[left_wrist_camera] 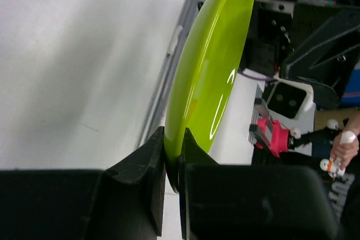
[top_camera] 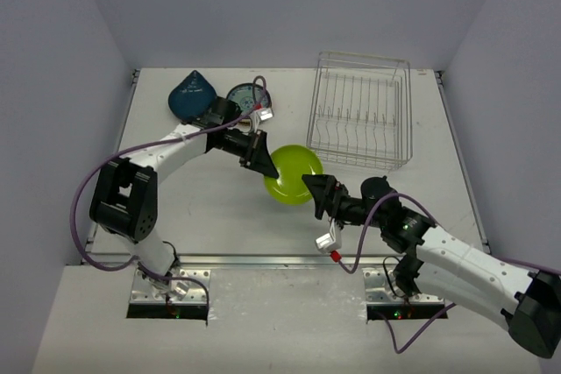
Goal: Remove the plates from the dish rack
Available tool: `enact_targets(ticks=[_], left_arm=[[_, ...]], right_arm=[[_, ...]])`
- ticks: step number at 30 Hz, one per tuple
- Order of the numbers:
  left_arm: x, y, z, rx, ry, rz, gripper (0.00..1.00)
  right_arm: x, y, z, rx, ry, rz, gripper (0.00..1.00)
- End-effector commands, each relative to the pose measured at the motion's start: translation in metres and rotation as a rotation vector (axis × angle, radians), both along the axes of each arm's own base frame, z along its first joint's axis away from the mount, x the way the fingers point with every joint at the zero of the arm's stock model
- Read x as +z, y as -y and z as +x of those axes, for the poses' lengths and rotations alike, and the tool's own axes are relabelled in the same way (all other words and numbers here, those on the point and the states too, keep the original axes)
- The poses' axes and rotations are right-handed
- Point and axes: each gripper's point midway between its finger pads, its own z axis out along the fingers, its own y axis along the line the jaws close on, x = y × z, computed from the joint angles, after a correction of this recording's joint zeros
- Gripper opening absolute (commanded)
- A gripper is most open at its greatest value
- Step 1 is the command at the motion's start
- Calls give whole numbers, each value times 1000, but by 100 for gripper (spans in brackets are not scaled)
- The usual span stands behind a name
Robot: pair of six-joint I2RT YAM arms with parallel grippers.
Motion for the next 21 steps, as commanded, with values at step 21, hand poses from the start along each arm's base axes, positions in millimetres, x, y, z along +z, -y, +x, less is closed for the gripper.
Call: enact_targets(ticks=[21], left_arm=[[-31, -160, 352, 921, 221, 268, 0]], right_arm=[[8, 29, 33, -307, -110, 130, 99]])
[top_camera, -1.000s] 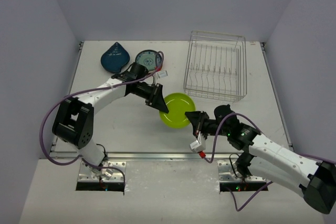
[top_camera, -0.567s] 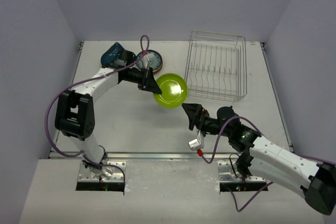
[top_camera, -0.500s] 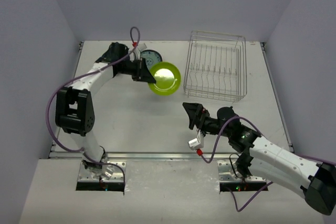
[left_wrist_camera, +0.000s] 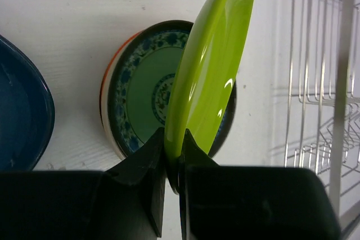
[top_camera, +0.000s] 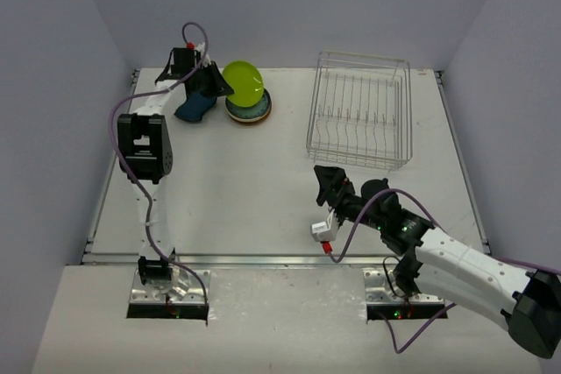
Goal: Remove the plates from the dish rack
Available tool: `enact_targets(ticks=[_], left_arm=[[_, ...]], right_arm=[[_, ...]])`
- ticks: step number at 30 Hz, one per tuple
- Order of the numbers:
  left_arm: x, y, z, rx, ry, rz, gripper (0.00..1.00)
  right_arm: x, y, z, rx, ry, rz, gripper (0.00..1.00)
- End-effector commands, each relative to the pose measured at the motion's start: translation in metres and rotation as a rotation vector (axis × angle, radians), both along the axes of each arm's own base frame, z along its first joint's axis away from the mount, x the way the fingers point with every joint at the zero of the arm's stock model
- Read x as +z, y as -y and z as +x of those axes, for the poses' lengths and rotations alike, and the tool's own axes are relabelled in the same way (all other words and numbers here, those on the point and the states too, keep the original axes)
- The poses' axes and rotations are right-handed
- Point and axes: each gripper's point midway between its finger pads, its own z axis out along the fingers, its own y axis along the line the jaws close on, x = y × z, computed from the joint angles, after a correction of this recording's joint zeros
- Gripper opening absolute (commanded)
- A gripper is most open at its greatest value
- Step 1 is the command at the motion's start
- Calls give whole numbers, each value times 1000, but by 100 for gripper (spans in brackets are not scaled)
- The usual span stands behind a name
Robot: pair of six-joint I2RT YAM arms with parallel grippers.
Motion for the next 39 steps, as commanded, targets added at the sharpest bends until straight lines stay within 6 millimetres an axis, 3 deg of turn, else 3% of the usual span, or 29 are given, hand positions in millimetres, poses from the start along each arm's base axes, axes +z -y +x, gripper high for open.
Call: enact_targets(ticks=[1, 5, 7, 11, 13, 15, 19, 23, 27, 30, 32, 33, 39], left_arm=[[3, 7, 22, 23, 19, -48, 0], [-11, 11, 22, 9, -9, -65, 1], [-13, 13, 18, -9, -15, -68, 8], [-2, 12, 10, -32, -8, -49, 60], [11, 2, 9, -3, 29, 19, 89], [27, -8, 7, 26, 63, 78, 100], [80, -36, -2, 114, 158, 231, 100], [125, -57, -24, 173, 255, 389, 100], [157, -63, -67, 172, 301, 496, 100], [159, -68, -102, 139, 312, 586, 100], [144, -66, -136, 107, 294, 589, 100], [140, -65, -148, 93, 296, 589, 100], [103, -67, -222, 48, 318, 620, 100]], right_arm=[[19, 2, 9, -61, -1, 63, 99], [19, 3, 10, -70, -9, 66, 99], [19, 1, 12, -76, -18, 72, 99], [31, -1, 20, -115, -42, 122, 99], [40, -2, 25, -146, -66, 159, 99], [49, -1, 30, -182, -81, 191, 99], [70, 4, 40, -268, -107, 288, 99], [94, 27, 65, -530, -241, 491, 99], [80, 72, 86, -811, -429, 623, 99], [61, 105, 87, -1013, -633, 759, 99], [49, 126, 88, -1108, -713, 826, 99], [43, 123, 83, -1112, -760, 842, 99], [11, 151, 57, -1238, -893, 1024, 99]])
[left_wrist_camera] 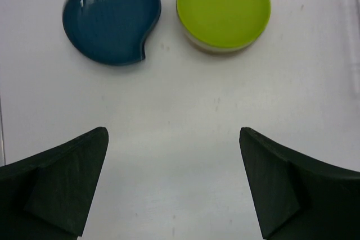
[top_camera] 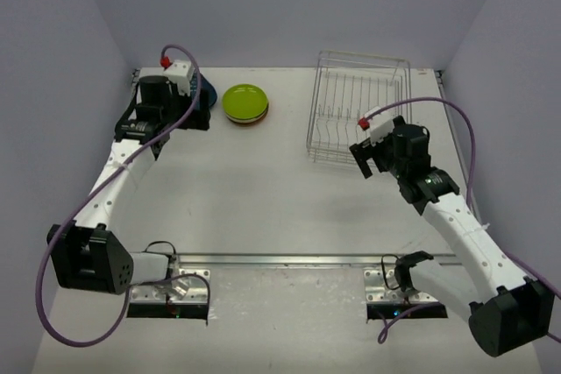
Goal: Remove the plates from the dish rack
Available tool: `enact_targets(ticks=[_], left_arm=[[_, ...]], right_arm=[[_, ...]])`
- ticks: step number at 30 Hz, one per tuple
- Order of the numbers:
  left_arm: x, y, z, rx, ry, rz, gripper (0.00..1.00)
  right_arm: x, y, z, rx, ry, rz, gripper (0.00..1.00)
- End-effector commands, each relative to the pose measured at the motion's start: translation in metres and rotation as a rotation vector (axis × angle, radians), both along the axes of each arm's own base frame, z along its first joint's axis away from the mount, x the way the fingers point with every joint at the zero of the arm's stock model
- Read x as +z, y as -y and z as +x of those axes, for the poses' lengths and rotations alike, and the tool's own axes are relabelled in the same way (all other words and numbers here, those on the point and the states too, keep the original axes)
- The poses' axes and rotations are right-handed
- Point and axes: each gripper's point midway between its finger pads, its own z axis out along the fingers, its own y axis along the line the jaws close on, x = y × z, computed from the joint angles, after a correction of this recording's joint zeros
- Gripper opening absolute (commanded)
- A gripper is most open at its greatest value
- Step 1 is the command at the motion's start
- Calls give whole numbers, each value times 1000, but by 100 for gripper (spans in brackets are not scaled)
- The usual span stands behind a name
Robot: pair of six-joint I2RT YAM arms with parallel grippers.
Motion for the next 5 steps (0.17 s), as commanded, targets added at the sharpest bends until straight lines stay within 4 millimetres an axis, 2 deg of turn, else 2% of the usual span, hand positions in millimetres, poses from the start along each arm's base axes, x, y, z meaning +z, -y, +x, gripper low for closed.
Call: enact_targets(ticks=[1, 5], left_arm=[[-28, -7, -55, -39, 3, 72, 100], [-34, -7, -80, -47, 31, 71, 100]], right_arm=[[-26, 5, -31, -130, -103, 248, 99], [-34, 17, -41, -193, -107, 312, 99]])
